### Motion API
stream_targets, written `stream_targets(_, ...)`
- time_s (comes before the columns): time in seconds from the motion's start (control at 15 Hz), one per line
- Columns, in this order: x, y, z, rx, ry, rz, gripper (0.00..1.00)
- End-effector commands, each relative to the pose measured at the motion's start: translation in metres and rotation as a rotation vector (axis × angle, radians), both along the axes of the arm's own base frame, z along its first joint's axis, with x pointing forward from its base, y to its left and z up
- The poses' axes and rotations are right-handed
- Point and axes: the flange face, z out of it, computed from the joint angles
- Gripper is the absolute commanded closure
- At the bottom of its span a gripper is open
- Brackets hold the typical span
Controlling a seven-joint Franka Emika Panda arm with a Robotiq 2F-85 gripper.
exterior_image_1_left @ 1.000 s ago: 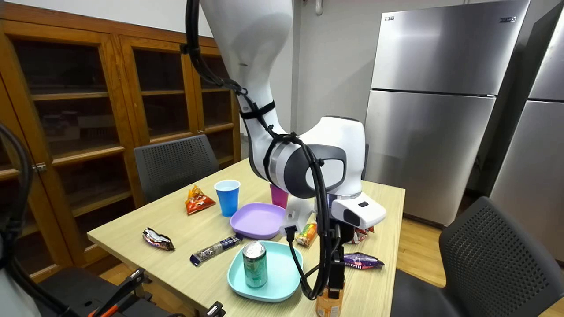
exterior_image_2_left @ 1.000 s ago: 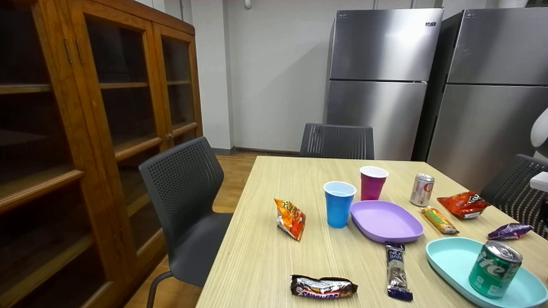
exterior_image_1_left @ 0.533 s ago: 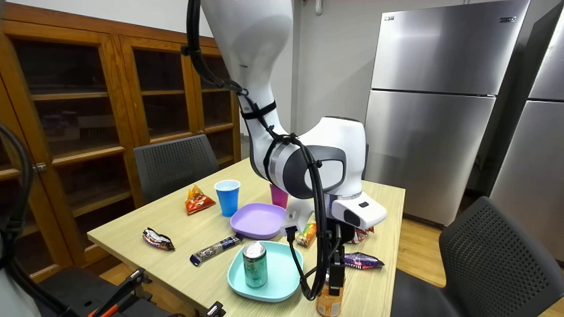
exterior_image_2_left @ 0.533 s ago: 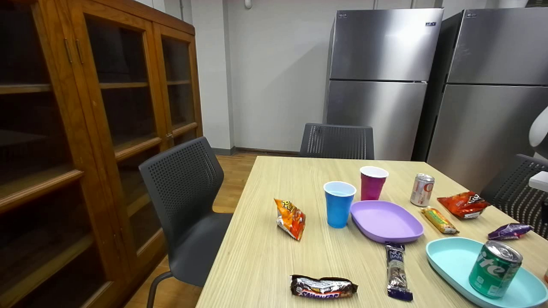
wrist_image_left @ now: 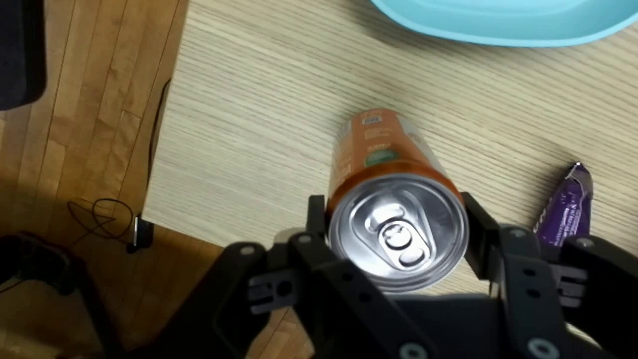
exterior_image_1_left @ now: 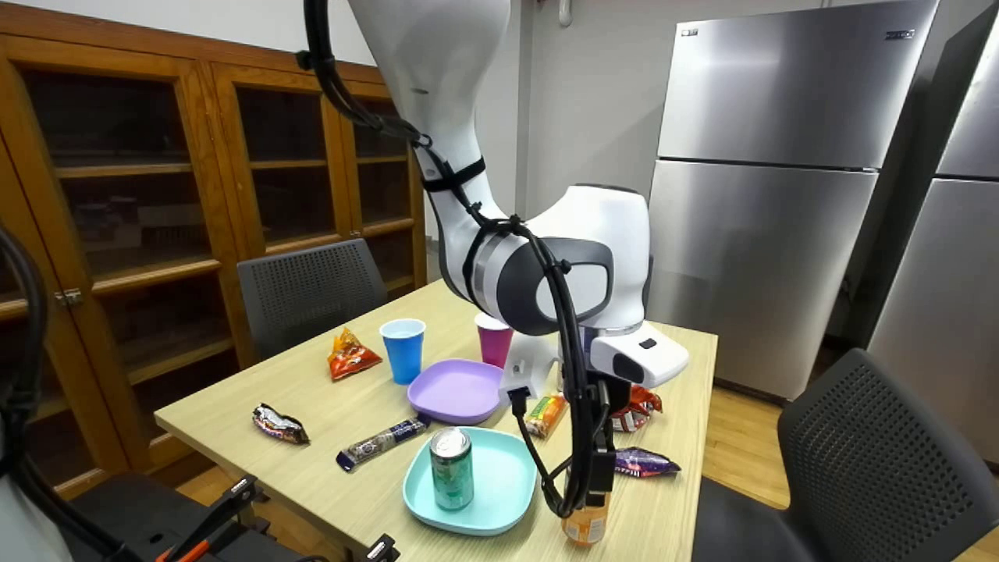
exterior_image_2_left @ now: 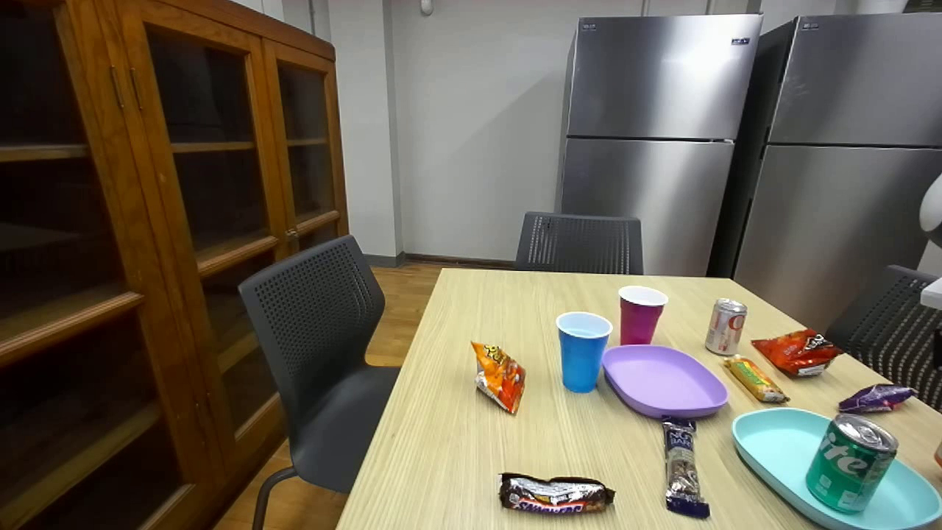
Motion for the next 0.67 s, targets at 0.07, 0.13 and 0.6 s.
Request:
stream_targets(0.07,-0.003,0.015,0.034,0.027,-0.027,0.045,0.61)
stream_targets(0.13,-0.002,0.019,0.038,0.033,-0.031,0.051,0.61)
stream_targets(0.6,0.001,0.058,0.048,0.094,-0.018,0.095,0.61)
